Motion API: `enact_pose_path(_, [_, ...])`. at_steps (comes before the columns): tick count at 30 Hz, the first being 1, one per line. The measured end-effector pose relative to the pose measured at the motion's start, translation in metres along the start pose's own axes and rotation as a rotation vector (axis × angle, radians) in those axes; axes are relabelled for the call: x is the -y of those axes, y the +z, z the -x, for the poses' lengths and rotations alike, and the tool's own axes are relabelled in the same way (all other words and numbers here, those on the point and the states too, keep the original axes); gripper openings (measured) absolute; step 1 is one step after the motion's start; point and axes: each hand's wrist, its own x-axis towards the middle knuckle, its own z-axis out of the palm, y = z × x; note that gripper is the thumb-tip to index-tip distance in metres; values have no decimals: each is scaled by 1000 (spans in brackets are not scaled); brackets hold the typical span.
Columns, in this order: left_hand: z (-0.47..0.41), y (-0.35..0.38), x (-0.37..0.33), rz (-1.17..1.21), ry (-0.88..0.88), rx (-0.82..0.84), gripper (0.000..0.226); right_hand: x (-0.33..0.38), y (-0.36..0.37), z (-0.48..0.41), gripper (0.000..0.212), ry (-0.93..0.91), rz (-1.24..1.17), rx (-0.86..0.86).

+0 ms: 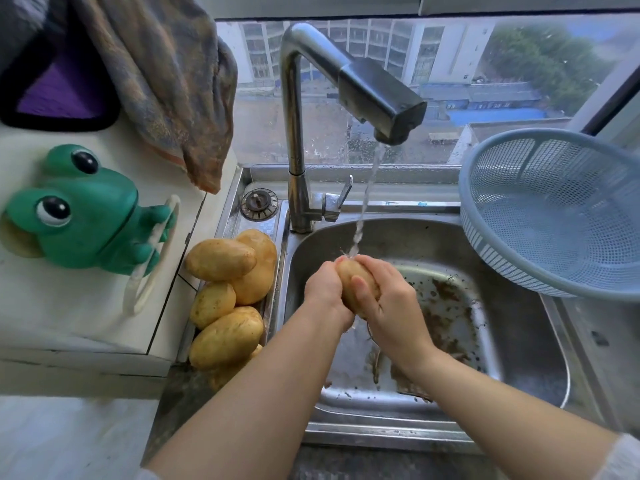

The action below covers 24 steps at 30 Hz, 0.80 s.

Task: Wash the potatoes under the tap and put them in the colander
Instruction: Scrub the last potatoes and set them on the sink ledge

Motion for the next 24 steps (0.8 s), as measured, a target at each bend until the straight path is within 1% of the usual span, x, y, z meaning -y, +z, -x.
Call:
enact_pose_path(2, [5, -2, 0, 37, -102, 70, 40, -8, -3, 0, 53, -76, 71, 45])
enact_pose_path(3, [6, -3, 2, 50, -96, 104, 43, -9, -4, 0, 55, -76, 60, 67])
enact_pose_path(5, [5, -3, 9, 75, 16, 142, 47, -8, -5, -3, 58, -12, -24, 76])
enact_pose_path(7, [6, -3, 17, 36, 160, 183, 46, -5, -5, -7, 57, 87, -100, 49])
enact_pose_path(10, [8, -6, 23, -37, 323, 225, 43, 2, -3, -13, 43, 265, -249, 21])
enact_pose_path(13, [7, -6, 27, -161, 513, 200, 32, 8, -2, -24, 35, 562, -483, 59])
enact_pose_path(15, [9, -6, 30, -203, 556, 170, 28, 12, -4, -32, 38, 782, -541, 119])
enact_pose_path(16, [9, -7, 32, -202, 556, 153, 27, 12, -5, -36, 40, 854, -546, 146])
enact_pose_path(17, [8, -8, 32, -185, 553, 136, 27, 12, -5, -37, 39, 888, -541, 160])
enact_pose_path(19, [6, -10, 31, -151, 562, 106, 27, 14, -2, -37, 30, 870, -496, 152])
enact_pose_path(21, [4, -12, 24, -102, 547, 67, 29, 17, 2, -33, 29, 800, -492, 122])
enact_pose_path(24, [0, -16, 12, -8, 447, 62, 32, 22, 7, -23, 22, 700, -618, 161])
